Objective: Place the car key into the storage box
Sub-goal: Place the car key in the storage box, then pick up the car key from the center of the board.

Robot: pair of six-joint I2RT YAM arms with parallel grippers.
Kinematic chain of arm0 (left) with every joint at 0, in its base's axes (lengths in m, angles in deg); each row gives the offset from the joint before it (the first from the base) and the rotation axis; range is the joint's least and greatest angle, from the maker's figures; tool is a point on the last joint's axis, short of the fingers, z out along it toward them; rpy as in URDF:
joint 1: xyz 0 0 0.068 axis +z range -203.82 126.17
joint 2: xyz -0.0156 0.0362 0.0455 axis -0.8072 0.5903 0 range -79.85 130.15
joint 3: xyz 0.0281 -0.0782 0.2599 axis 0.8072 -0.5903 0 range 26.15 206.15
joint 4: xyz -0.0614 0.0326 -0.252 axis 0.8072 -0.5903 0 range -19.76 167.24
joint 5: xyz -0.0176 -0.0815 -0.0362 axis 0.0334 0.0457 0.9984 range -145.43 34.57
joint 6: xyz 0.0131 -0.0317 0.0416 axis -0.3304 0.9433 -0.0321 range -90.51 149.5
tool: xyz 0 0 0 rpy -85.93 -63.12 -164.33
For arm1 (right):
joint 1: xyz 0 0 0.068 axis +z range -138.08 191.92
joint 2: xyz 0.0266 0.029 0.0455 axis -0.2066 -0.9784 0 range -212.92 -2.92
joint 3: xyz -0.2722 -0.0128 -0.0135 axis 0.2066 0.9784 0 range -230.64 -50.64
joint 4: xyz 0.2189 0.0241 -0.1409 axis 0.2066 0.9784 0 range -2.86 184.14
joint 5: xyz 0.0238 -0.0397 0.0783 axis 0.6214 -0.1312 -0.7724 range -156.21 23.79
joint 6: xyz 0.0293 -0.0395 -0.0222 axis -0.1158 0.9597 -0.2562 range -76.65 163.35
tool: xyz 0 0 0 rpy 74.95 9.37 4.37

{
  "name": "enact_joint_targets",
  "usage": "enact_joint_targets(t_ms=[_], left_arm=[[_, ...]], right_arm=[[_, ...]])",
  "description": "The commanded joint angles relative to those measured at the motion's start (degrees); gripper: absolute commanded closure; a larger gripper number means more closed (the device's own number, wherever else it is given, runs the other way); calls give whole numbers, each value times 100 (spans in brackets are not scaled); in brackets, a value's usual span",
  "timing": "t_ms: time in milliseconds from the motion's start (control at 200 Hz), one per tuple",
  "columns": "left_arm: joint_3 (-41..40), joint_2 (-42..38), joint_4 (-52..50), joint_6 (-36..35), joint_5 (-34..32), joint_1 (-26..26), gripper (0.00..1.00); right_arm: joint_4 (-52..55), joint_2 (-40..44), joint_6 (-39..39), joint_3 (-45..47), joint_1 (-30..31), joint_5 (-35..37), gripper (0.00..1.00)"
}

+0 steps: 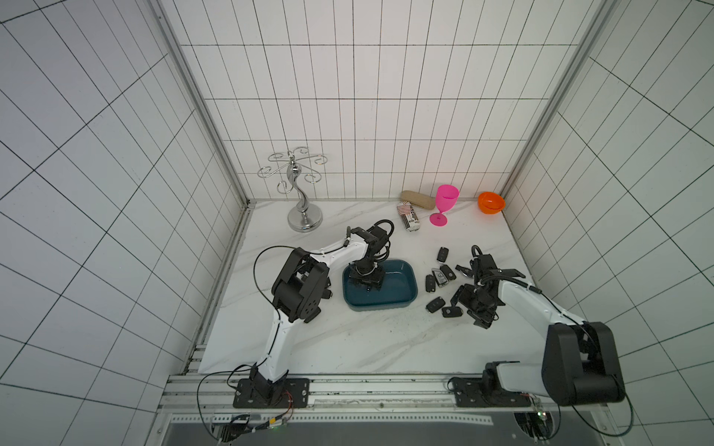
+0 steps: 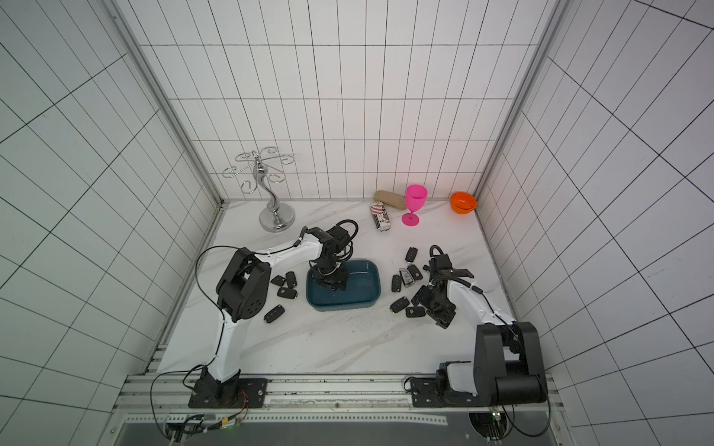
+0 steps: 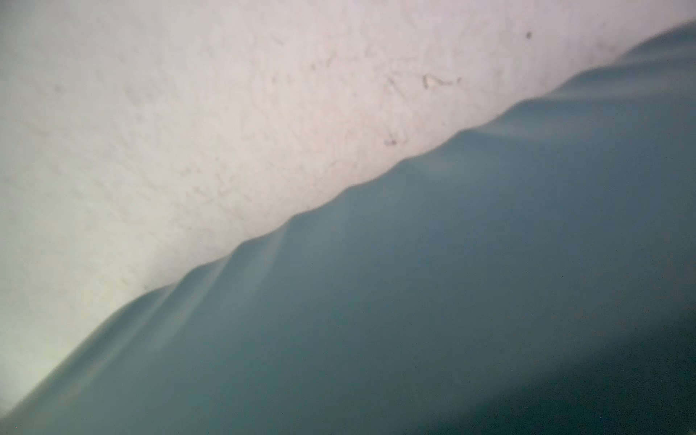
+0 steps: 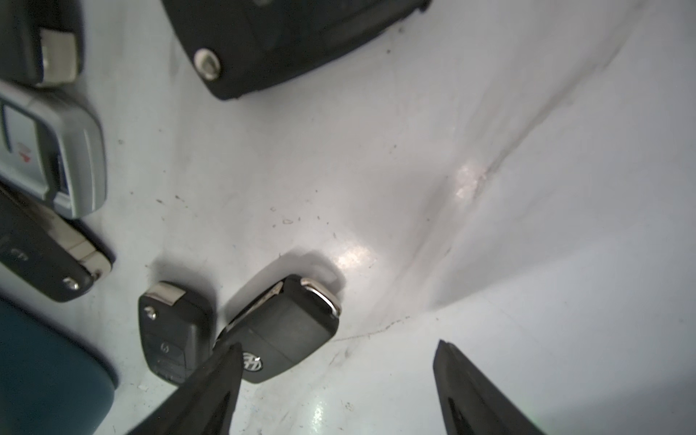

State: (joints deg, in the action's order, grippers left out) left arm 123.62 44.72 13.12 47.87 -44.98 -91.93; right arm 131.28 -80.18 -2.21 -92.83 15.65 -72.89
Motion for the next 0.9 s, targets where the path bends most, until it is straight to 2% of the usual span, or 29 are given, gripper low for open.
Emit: enact_joint_targets(t_ms=[0, 260, 450, 510, 610, 685, 789, 894], left_arm=[[106, -2, 62, 19, 60, -24, 16], [413, -475, -63, 18, 68, -28, 11], [588, -1258, -218, 108, -108, 30, 11], [556, -1599, -132, 285, -287, 69, 10], [253, -2218, 185, 517, -350, 183, 8], [-165, -2725, 591, 636, -337, 248, 2], [-644, -3256, 1096, 775, -360, 312, 2], [-731, -3426, 1132, 870, -576, 368, 2]], right_arm=[[-77, -201, -600, 10, -50, 294, 16], [-186, -675, -1200, -198, -54, 248, 17], [-377, -890, -1410, -336, -47, 239, 18], [-389, -985, -1444, -350, -42, 205, 22], [-471, -1081, -1558, -286, -24, 52, 28], [-529, -1069, -1694, -239, 56, -33, 28], [-499, -981, -1893, -275, 232, 7, 27], [-410, -1023, -2097, -363, 351, 17, 26]])
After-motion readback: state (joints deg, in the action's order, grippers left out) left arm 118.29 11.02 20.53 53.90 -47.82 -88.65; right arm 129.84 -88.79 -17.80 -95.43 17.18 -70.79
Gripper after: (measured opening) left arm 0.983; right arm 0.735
